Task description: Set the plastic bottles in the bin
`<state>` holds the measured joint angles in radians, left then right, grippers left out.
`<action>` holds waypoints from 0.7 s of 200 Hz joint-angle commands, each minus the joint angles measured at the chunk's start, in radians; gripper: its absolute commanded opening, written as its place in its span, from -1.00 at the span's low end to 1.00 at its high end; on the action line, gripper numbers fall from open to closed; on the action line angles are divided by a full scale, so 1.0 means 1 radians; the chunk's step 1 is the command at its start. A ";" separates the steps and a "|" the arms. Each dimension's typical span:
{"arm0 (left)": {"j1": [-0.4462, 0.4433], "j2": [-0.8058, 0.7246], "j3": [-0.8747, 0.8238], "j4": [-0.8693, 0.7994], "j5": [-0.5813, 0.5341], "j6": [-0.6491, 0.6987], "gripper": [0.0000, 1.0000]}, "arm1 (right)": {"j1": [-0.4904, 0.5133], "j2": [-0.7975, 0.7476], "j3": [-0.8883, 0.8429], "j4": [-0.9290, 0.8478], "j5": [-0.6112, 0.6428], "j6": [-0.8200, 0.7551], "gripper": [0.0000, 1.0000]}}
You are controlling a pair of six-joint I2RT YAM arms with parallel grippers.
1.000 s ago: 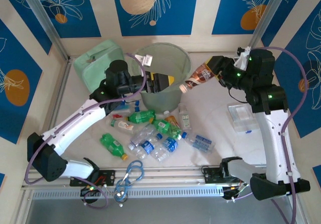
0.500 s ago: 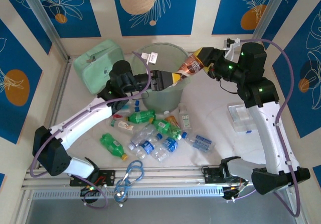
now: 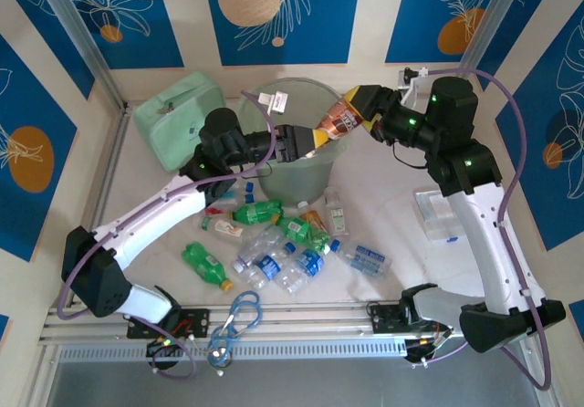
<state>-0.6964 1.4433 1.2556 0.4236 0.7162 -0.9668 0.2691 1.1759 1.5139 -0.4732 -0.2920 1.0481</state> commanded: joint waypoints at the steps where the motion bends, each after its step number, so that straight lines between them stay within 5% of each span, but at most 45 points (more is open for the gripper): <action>1: -0.008 0.004 0.020 0.033 0.047 0.010 0.38 | 0.014 0.008 -0.001 0.016 0.009 -0.005 0.09; 68: -0.003 -0.015 0.028 -0.051 0.006 0.090 0.12 | 0.010 0.004 0.004 -0.018 0.028 -0.020 0.19; 122: 0.023 -0.006 0.057 -0.087 0.001 0.120 0.01 | -0.002 -0.007 0.062 -0.158 0.117 -0.103 0.78; 140: 0.048 0.000 0.092 -0.136 0.008 0.147 -0.05 | -0.029 -0.029 0.081 -0.227 0.162 -0.144 0.84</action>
<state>-0.6807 1.4433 1.2743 0.3325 0.7238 -0.8738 0.2695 1.1873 1.5410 -0.5873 -0.2070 0.9768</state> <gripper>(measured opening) 0.495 0.913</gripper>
